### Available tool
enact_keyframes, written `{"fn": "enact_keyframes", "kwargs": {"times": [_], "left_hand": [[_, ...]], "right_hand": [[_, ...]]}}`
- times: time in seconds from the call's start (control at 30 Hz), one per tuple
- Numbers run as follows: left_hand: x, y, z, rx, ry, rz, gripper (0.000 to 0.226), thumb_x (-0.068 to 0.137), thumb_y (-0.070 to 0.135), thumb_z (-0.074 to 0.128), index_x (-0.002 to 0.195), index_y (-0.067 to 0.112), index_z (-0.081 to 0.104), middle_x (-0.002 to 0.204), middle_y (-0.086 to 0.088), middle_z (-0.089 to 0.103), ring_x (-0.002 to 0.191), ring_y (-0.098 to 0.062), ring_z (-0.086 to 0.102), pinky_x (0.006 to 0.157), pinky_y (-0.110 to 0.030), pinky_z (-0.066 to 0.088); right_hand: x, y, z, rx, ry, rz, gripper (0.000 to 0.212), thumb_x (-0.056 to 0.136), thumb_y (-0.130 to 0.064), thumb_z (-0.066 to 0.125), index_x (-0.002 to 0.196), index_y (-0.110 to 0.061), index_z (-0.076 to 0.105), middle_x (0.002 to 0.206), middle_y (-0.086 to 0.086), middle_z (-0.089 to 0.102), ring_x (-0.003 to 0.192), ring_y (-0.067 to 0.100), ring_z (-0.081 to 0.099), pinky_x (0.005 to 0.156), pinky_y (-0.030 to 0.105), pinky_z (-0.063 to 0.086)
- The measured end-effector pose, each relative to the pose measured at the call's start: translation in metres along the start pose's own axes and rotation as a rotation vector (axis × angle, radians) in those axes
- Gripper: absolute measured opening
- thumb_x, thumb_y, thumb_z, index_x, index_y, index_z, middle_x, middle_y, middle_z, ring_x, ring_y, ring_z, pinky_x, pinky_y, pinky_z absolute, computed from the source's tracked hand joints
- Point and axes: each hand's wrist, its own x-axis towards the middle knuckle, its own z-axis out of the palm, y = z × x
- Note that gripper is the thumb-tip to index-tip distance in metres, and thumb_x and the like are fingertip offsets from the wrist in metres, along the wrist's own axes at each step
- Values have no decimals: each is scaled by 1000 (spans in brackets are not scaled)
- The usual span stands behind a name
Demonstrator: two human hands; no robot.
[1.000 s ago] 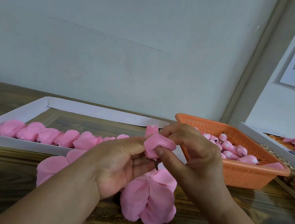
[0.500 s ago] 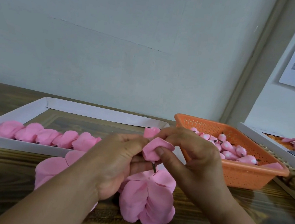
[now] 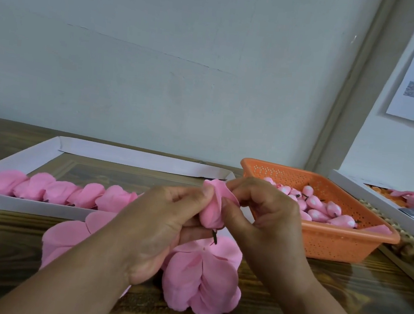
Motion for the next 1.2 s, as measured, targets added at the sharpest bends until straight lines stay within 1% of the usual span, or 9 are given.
{"fn": "enact_keyframes", "kwargs": {"times": [0.07,0.13,0.2,0.33,0.5,0.67,0.77,1.03,1.2], "left_hand": [[-1,0,2,46,-4,32,38,64,45,68,70,8,74,101,-16,72,99,-21,70,85,-30,57],[-2,-1,5,80,-12,55,35,59,42,72,82,15,78,101,-10,74,102,-20,68,89,-30,55],[-2,-3,5,95,13,54,45,54,37,77,95,19,77,98,-6,75,97,-19,69,88,-31,55],[-2,-5,5,126,68,59,48,50,38,76,95,18,77,93,-5,75,88,-15,70,83,-29,54],[0,-6,4,109,92,50,39,62,29,71,97,13,77,96,-8,75,98,-21,69,89,-32,55],[0,-5,5,61,90,56,32,66,21,67,94,7,75,83,-7,75,85,-16,72,77,-23,57],[1,-3,6,45,81,49,19,82,7,61,97,5,72,78,-1,74,80,-9,71,75,-21,57],[1,4,3,-235,24,86,17,69,8,60,72,7,77,84,-11,73,78,-17,71,69,-24,58],[0,8,2,-321,-28,114,15,65,6,62,71,4,75,81,-15,71,78,-18,72,64,-22,56]], "right_hand": [[0,1,0,-4,0,0,10,76,-3,64,66,-7,65,72,-1,67,72,18,63,67,38,51],[-1,1,1,-21,6,-5,13,77,-3,67,65,-8,63,71,0,66,70,17,61,65,36,50],[-1,1,3,-35,8,0,12,76,-9,67,65,-11,62,70,0,65,69,14,60,64,31,50],[-2,0,4,-39,4,28,17,79,-8,71,65,-15,62,70,0,64,69,13,59,63,30,50],[-2,0,4,-18,-1,98,21,78,0,71,66,-16,63,71,0,66,69,13,61,63,33,51],[-1,0,5,30,14,133,16,78,6,66,70,-9,67,71,4,68,65,17,62,62,37,52],[-1,0,5,87,16,148,17,78,7,66,72,-9,67,71,7,68,65,21,62,62,37,52],[0,-1,0,-26,153,-88,24,68,-6,71,82,-13,53,80,4,52,76,22,56,67,37,48],[-1,-5,-1,-208,175,-320,19,75,-16,63,70,0,56,76,4,53,79,13,49,71,19,42]]}}
